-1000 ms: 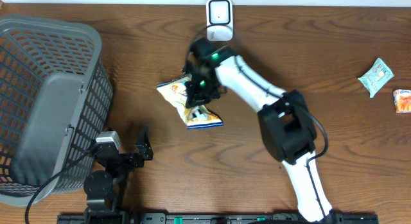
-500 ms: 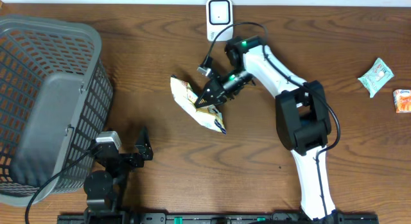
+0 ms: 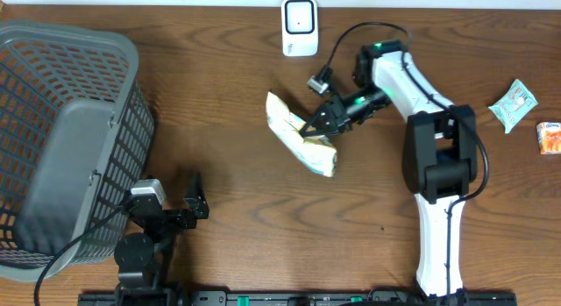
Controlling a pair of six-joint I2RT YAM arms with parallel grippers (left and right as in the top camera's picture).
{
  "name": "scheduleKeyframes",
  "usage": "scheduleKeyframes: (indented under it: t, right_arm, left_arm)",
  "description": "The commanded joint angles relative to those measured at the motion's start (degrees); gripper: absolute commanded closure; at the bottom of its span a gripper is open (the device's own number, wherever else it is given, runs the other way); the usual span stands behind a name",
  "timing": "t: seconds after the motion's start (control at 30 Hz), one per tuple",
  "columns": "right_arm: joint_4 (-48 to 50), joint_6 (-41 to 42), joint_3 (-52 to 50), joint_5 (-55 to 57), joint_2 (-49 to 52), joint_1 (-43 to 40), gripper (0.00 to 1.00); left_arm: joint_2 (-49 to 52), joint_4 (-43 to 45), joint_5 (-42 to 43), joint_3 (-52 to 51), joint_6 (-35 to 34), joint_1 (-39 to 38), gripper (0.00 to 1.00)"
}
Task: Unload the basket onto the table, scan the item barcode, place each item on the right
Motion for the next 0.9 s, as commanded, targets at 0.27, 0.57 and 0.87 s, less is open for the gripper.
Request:
scheduleKeyframes:
  t: [0.27,0.57,0.87]
  right_arm:
    - [0.63,-3.91,-0.92,4.35,0.74,-3.76,0.98]
    - [-0.26,-5.75,-0.87,12.61,-3.91,-1.16,0.01]
    - [0.35,-3.19,-0.9,19.1,-29.97,0.66,0.01]
  left_arm:
    - [-0.31,-1.42,-0.13,-0.9,-0.55,-0.22,0.0]
    - [-0.31,-1.42,-0.13,-0.9,-0.55,-0.22,0.0]
    - [-0.31,-1.42,-0.13,-0.9,-0.55,-0.22,0.0]
